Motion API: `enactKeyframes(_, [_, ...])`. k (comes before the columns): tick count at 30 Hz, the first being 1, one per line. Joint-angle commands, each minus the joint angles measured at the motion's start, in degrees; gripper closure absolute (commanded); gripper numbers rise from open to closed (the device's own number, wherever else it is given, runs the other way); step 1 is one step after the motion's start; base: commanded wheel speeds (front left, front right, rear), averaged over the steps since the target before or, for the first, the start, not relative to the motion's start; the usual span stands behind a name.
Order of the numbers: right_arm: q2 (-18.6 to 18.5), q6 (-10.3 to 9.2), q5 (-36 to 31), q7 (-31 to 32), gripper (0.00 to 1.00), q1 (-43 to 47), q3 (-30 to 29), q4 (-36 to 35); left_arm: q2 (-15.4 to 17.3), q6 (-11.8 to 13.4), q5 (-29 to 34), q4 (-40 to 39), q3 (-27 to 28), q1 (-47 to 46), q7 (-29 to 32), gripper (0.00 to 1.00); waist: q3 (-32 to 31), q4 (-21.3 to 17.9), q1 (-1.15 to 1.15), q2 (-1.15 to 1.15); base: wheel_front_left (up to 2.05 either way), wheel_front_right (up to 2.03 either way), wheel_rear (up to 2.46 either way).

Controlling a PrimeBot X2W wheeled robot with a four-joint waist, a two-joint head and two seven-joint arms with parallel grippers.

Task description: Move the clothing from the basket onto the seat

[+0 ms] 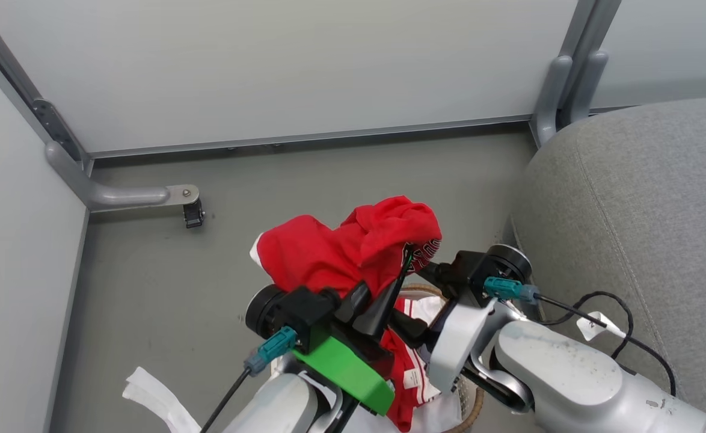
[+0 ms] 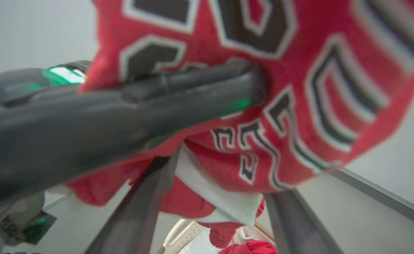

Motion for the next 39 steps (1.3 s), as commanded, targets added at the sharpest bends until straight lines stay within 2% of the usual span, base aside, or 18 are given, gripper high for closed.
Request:
enactKeyframes(1, [0.7, -0.06, 0.8, -0.1, 0.96, -0.6, -0.5, 0.3, 0.4, 0.0, -0.7, -0.4, -0.4, -1.0, 0.0, 1.00, 0.1, 0.5, 0.00, 0.00, 0.00, 0.00, 0.00])
enactKeyframes(2, [1.2, -0.06, 1.4, -0.1, 1.00, -0.3, -0.8, 0.4, 0.4, 0.0, -0.9, -0.4, -0.5, -1.0, 0.0, 1.00, 0.2, 0.7, 0.00, 0.00, 0.00, 0.00, 0.00])
enactKeyframes(7, [2.1, -0.06, 1.1, -0.1, 1.00, 2.3, -3.3, 0.3, 0.8, 0.0, -1.2, 0.3, 0.8, 0.4, 0.0, 1.00, 0.0, 0.0, 0.00, 0.00, 0.00, 0.00, 0.00])
enactKeyframes(8, [2.4, -0.06, 1.1, -0.1, 1.00, 3.1, -4.3, 0.1, 0.9, 0.0, -0.8, 0.4, 1.6, 1.1, 0.0, 0.79, -0.1, -0.7, 0.00, 0.00, 0.00, 0.00, 0.00])
enactKeyframes(9, [2.6, -0.06, 1.0, -0.1, 1.00, 3.8, -5.2, 0.0, 1.1, 0.0, -0.5, 0.5, 2.1, 1.6, 0.0, 0.50, -0.1, -1.3, 0.00, 0.00, 0.00, 0.00, 0.00])
enactKeyframes(10, [2.9, -0.06, 0.9, -0.1, 1.00, 5.0, -6.0, -0.3, 1.2, 0.0, -0.1, 0.8, 2.8, 2.3, 0.0, 0.00, -0.2, -2.3, 0.00, 0.00, 0.00, 0.00, 0.00])
enactKeyframes(15, [3.2, -0.06, 0.3, -0.1, 1.00, 9.3, -8.7, -1.5, 1.6, 0.0, 1.4, 0.8, 5.3, 4.5, 0.0, 0.00, 0.2, -8.4, 0.00, 0.00, 0.00, 0.00, 0.00])
enactKeyframes(23, [3.1, -0.06, -0.4, -0.1, 1.00, 13.8, -13.2, -3.7, 1.1, 0.0, 3.5, 0.5, 8.6, 6.2, 0.0, 0.00, 1.3, -21.4, 0.00, 0.00, 0.00, 0.00, 0.00])
enactKeyframes(30, [2.8, -0.05, -0.5, -0.1, 1.00, 16.3, -17.0, -5.0, 1.0, 0.0, 4.3, 1.0, 8.8, 5.4, 0.0, 0.00, 2.3, -31.1, 0.00, 0.00, 0.00, 0.00, 0.00])
enactKeyframes(33, [2.6, -0.05, -0.9, -0.1, 1.00, 17.6, -18.7, -5.7, 1.1, 0.0, 4.4, 1.2, 8.2, 5.1, 0.0, 0.00, 2.8, -33.6, 0.00, 0.00, 0.00, 0.00, 0.00])
enactKeyframes(39, [0.8, -0.05, -2.7, -0.1, 1.00, 19.6, -22.9, -6.8, 1.8, 0.0, 3.5, 2.4, 6.0, 3.0, 0.0, 0.00, 5.1, -34.6, 0.00, 0.00, 0.00, 0.00, 0.00])
